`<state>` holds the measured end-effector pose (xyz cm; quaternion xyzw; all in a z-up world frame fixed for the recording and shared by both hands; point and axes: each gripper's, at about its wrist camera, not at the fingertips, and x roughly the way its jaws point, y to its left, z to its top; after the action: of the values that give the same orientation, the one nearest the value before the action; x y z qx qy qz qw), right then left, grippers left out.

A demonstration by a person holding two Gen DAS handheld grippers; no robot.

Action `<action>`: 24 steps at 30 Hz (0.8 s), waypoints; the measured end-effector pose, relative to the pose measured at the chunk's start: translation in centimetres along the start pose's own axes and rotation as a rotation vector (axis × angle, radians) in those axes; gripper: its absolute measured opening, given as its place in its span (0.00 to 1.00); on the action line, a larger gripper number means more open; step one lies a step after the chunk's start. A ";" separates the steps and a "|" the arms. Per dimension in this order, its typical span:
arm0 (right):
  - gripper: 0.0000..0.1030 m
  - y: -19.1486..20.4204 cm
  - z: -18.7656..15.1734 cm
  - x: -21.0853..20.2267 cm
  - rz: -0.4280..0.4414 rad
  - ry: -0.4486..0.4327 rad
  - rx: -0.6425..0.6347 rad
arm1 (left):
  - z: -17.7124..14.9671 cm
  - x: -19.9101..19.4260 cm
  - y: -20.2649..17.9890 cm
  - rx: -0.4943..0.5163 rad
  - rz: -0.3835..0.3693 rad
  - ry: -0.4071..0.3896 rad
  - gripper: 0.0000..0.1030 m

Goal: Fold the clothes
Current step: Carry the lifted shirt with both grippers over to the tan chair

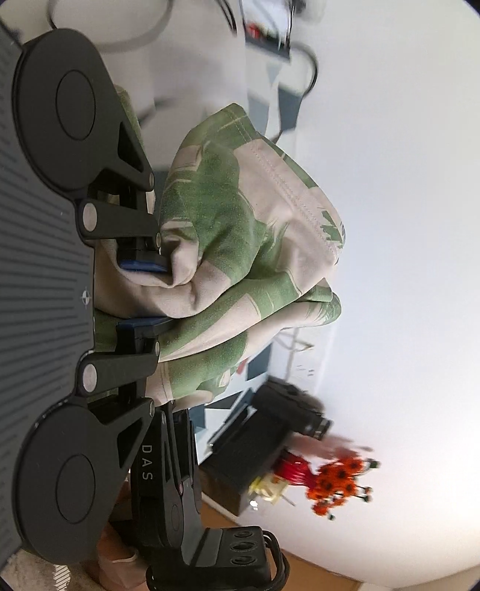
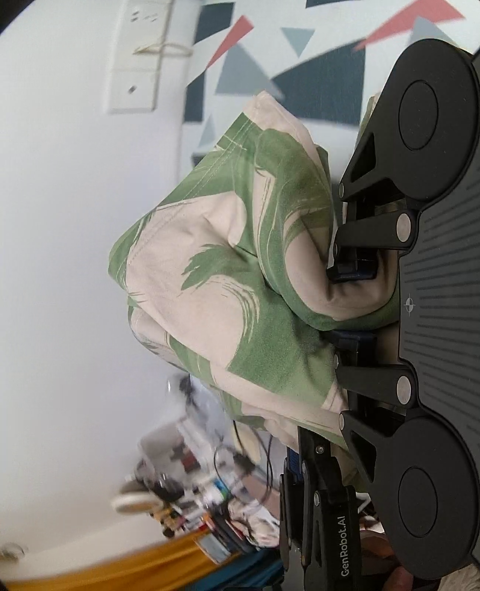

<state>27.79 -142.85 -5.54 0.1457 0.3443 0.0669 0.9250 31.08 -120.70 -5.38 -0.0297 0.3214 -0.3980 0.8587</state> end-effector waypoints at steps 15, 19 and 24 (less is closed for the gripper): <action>0.23 31.6 -3.7 3.0 0.404 0.101 -0.409 | -14.1 -31.3 11.0 -0.322 0.462 -0.297 0.22; 0.23 40.5 -5.8 4.1 0.574 0.163 -0.555 | -18.7 -39.1 11.7 -0.430 0.652 -0.379 0.22; 0.23 51.9 -9.4 4.6 0.771 0.245 -0.746 | -24.0 -47.6 12.1 -0.586 0.854 -0.471 0.22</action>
<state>23.86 -90.50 1.27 -0.0855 0.3241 0.5349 0.7756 2.65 -74.08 -2.91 -0.2219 0.2019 0.1076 0.9478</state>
